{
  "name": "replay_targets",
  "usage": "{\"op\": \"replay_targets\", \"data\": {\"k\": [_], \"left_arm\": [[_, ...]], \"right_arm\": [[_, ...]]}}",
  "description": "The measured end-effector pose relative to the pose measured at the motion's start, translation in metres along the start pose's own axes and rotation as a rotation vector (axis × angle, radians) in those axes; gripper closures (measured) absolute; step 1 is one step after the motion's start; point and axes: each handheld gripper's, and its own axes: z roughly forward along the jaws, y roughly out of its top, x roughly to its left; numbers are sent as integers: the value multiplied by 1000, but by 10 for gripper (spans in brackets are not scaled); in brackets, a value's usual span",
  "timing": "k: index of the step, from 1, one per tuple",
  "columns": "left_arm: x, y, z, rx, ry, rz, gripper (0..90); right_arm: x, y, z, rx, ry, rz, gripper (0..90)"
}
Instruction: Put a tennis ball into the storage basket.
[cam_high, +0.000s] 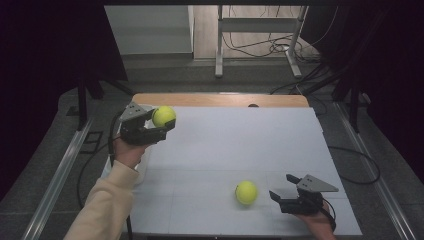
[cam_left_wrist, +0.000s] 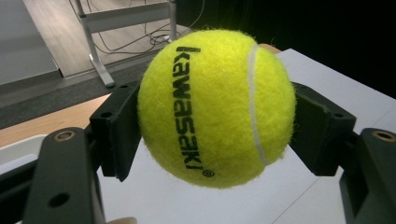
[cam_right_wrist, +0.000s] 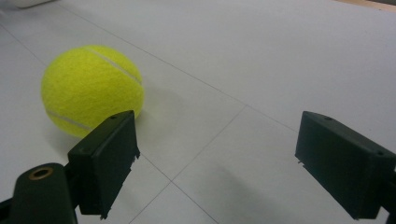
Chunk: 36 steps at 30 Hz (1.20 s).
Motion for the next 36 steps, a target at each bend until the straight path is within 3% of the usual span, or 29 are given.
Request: {"op": "replay_targets", "data": {"k": [22, 36], "left_arm": [[27, -2, -14, 2, 74, -41, 267], [41, -2, -14, 22, 116, -57, 267]], "right_arm": [[0, 0, 0, 0, -7, 2, 138], [-1, 0, 0, 2, -9, 4, 139]]}}
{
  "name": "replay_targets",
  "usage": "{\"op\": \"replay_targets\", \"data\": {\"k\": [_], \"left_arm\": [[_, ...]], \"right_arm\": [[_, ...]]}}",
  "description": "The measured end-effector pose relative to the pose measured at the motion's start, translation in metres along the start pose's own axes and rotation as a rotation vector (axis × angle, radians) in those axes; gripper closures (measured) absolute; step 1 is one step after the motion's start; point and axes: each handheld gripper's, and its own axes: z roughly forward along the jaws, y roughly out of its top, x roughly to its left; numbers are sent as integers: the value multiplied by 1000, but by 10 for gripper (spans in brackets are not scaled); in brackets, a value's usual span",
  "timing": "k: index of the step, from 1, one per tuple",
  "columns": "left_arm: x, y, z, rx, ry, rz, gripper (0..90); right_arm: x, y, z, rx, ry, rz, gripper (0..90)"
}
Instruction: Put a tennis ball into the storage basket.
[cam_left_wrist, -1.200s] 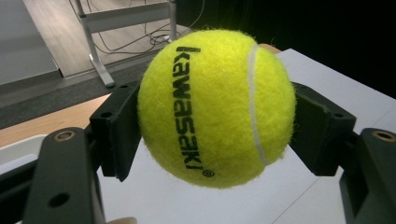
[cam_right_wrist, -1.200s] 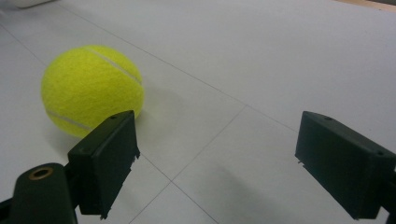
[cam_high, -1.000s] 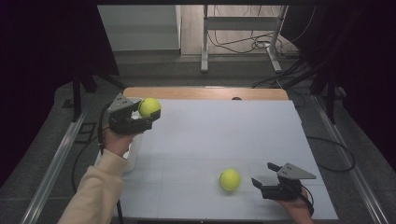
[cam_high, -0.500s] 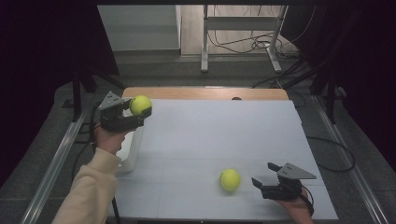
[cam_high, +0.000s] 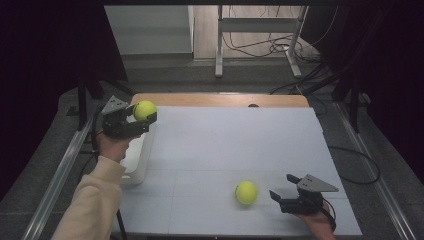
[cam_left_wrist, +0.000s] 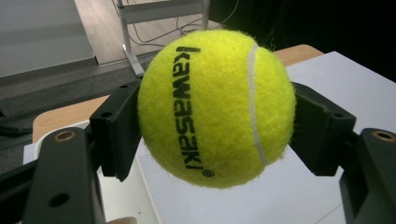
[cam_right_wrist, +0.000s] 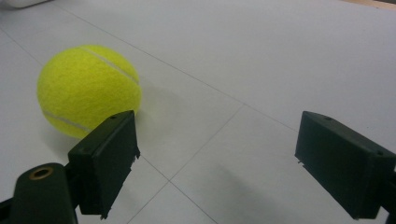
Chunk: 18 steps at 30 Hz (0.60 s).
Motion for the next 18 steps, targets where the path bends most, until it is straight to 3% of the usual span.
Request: {"op": "replay_targets", "data": {"k": [18], "left_arm": [[22, -5, 9, 30, 63, -44, 267]], "right_arm": [[0, 0, 0, 3, -2, 2, 140]]}}
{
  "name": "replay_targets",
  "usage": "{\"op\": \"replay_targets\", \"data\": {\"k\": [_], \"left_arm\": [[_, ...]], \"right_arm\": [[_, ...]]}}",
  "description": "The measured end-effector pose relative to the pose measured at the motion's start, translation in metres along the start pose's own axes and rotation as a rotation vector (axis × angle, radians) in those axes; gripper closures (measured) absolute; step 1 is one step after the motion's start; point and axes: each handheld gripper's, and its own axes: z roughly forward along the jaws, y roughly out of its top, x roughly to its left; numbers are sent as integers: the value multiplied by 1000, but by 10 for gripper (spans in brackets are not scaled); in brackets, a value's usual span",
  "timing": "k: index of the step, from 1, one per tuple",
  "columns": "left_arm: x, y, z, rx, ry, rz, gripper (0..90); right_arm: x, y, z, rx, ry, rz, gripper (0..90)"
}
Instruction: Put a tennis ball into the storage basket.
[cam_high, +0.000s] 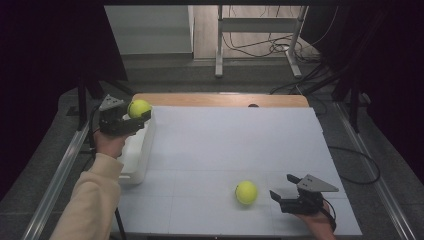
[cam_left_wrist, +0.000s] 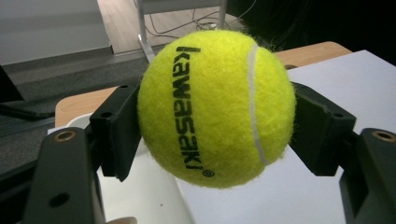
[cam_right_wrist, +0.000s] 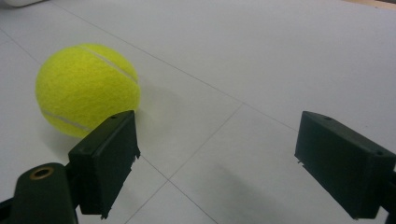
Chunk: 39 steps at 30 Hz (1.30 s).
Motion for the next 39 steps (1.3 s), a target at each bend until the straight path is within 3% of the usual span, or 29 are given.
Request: {"op": "replay_targets", "data": {"k": [14, 31, 39], "left_arm": [[19, -5, 11, 40, 56, -35, 267], [30, -5, 28, 98, 86, -45, 267], [37, -6, 40, 153, 107, -47, 267]], "right_arm": [[0, 0, 0, 6, -1, 2, 140], [-1, -1, 1, 10, -4, 4, 140], [-1, -1, 1, 12, -4, 4, 140]]}}
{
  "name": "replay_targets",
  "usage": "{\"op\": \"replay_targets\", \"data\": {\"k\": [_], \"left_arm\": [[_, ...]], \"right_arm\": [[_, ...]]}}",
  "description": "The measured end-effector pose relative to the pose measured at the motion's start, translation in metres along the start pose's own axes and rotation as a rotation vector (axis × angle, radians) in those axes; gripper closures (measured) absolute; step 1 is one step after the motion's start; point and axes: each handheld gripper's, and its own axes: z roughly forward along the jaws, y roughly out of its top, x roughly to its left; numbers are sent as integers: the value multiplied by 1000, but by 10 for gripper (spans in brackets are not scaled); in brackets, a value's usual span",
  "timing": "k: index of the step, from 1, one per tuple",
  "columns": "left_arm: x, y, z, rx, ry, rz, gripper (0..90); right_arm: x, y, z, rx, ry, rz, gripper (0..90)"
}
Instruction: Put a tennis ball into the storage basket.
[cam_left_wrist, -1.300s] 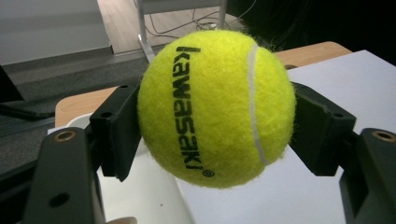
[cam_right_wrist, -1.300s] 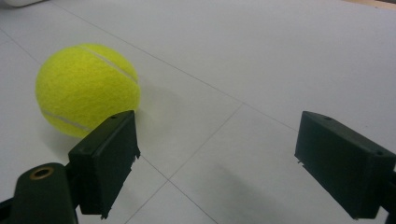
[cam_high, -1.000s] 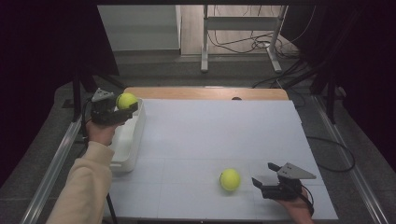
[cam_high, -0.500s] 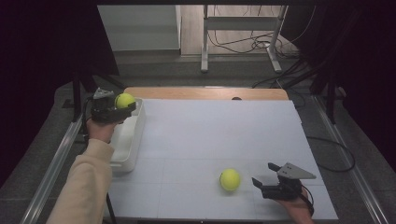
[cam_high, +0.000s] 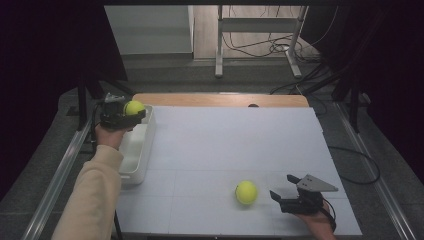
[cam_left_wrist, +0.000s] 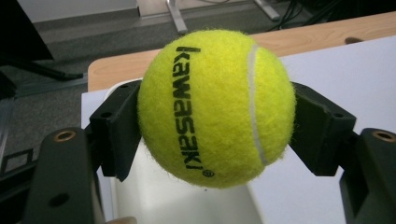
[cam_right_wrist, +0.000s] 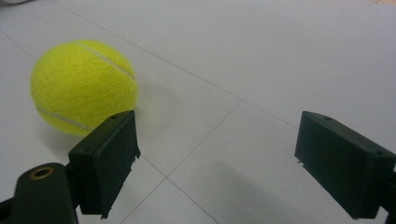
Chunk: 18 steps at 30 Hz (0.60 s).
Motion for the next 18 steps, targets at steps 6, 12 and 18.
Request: {"op": "replay_targets", "data": {"k": [6, 12, 18], "left_arm": [[5, -1, 9, 28, 19, -5, 267], [4, -2, 17, 69, 17, -7, 266], [2, -1, 22, 100, 31, -2, 266]], "right_arm": [[0, 0, 0, 1, 0, 1, 140], [-1, 0, 0, 3, -2, 5, 140], [-1, 0, 0, 4, -3, 3, 140]]}}
